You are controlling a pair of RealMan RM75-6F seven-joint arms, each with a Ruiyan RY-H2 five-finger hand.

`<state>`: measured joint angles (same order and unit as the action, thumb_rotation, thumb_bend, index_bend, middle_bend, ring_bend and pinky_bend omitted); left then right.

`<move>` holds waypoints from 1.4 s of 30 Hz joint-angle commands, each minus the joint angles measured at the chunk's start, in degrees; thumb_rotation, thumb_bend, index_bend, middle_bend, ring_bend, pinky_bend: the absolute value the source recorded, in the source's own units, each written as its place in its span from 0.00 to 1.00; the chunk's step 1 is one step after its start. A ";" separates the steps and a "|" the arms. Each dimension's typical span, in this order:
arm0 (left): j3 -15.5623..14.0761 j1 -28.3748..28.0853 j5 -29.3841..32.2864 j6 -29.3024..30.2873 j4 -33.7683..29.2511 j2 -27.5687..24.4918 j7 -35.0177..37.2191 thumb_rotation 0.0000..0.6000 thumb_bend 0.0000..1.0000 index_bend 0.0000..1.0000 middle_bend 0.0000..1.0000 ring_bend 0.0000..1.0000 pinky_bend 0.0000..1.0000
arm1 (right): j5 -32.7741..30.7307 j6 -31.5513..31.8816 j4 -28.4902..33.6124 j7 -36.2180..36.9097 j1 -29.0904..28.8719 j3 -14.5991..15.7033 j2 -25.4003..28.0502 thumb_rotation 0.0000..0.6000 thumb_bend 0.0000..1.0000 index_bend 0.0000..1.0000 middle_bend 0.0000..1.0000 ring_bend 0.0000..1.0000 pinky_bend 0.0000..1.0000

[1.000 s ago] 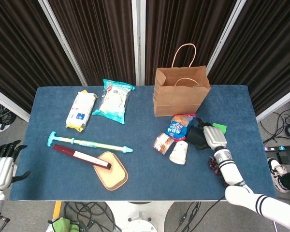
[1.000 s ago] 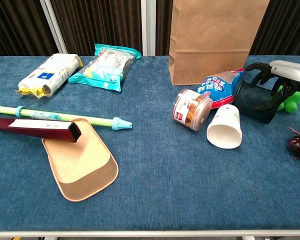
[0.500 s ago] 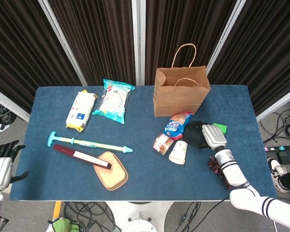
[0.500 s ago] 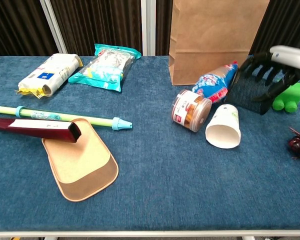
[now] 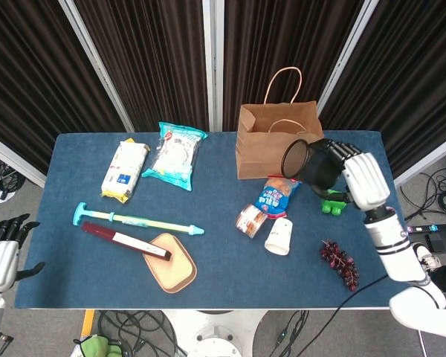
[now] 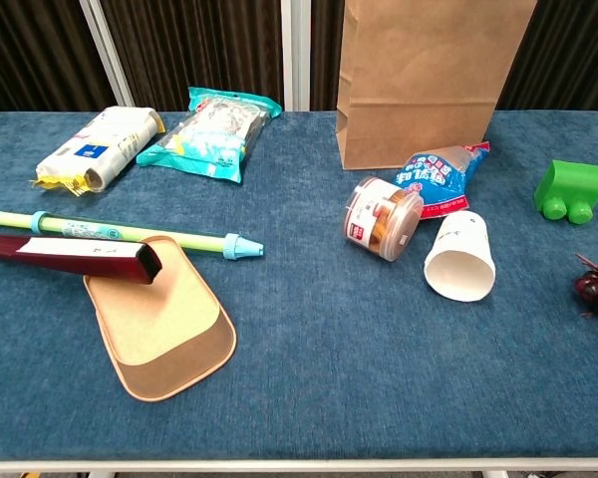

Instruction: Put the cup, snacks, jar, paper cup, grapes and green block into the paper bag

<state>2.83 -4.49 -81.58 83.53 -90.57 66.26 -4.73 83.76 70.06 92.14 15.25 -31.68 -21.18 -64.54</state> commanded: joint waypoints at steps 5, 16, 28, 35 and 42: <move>-0.18 0.28 -0.08 0.24 -0.05 0.00 0.18 1.00 0.00 0.29 0.23 0.16 0.14 | -7.94 -2.58 -4.87 1.95 -3.84 -6.36 2.88 1.00 0.20 0.39 0.41 0.32 0.44; -0.21 0.56 -0.15 0.57 0.04 0.00 0.47 1.00 0.00 0.29 0.23 0.16 0.14 | -15.38 -17.35 -18.14 -5.89 -15.23 -6.70 0.21 1.00 0.20 0.39 0.40 0.31 0.42; -0.28 1.01 0.68 0.38 -0.43 -0.17 0.41 1.00 0.00 0.29 0.23 0.15 0.14 | -18.39 -29.44 -32.32 -10.04 -25.34 -2.91 -9.30 1.00 0.20 0.39 0.38 0.30 0.39; -0.25 1.21 1.08 0.30 -0.48 -0.30 0.47 1.00 0.00 0.29 0.23 0.16 0.14 | -17.70 -31.61 -35.88 -9.31 -27.79 -1.38 -12.63 1.00 0.20 0.28 0.31 0.24 0.33; -0.31 1.36 1.02 0.39 -0.46 -0.17 0.51 1.00 0.00 0.29 0.23 0.16 0.14 | -18.91 -33.73 -34.18 -9.87 -28.02 -0.41 -11.56 1.00 0.12 0.01 0.14 0.08 0.21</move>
<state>2.52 -3.13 -80.57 83.92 -91.02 66.09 -4.22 65.21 36.44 57.48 5.56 -59.73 -21.72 -76.49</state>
